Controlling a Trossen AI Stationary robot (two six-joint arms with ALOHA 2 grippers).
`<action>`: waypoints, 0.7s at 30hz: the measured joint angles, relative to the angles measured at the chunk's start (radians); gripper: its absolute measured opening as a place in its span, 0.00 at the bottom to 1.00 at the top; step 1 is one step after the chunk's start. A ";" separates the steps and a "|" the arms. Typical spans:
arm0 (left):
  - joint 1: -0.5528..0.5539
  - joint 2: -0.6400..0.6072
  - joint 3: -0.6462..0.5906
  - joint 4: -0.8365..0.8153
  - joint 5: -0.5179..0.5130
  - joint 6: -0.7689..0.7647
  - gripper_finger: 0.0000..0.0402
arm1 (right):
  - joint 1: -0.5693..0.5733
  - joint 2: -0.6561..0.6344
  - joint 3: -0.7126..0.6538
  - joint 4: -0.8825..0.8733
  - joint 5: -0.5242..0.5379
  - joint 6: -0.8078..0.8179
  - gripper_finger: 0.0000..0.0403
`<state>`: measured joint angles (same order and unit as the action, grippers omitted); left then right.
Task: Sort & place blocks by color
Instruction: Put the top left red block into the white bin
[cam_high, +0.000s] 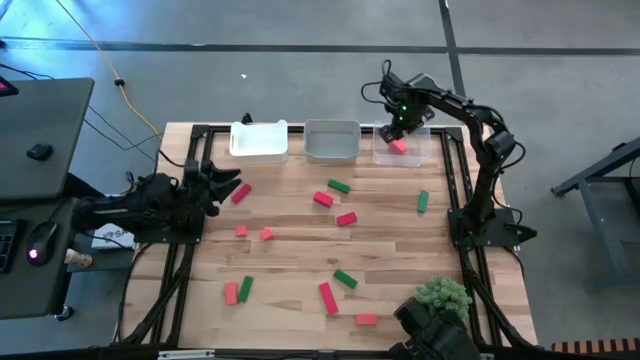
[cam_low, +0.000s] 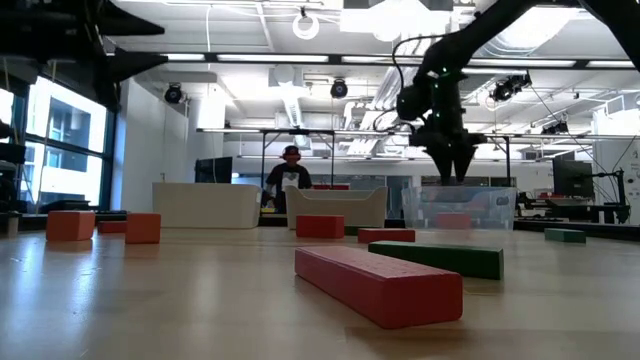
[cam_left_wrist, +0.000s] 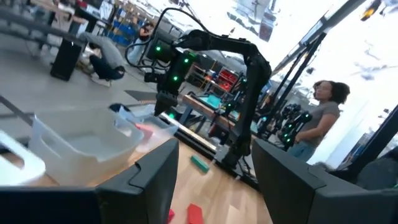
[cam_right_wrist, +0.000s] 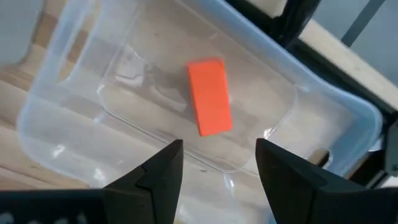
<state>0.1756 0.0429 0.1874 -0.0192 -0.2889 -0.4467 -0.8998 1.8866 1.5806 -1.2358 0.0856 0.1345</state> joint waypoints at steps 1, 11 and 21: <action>0.000 0.012 0.021 -0.017 -0.003 0.015 0.48 | 0.004 0.000 0.017 -0.011 0.000 0.000 0.47; 0.001 0.232 0.240 -0.359 -0.093 0.099 0.48 | 0.094 0.000 0.211 -0.090 0.019 -0.001 0.47; 0.001 0.443 0.337 -0.577 -0.111 0.030 0.48 | 0.215 -0.001 0.440 -0.152 0.019 0.026 0.47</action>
<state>0.1768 0.4857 0.5245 -0.5964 -0.3995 -0.4163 -0.6845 1.8854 2.0202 -1.3879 0.1049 0.1604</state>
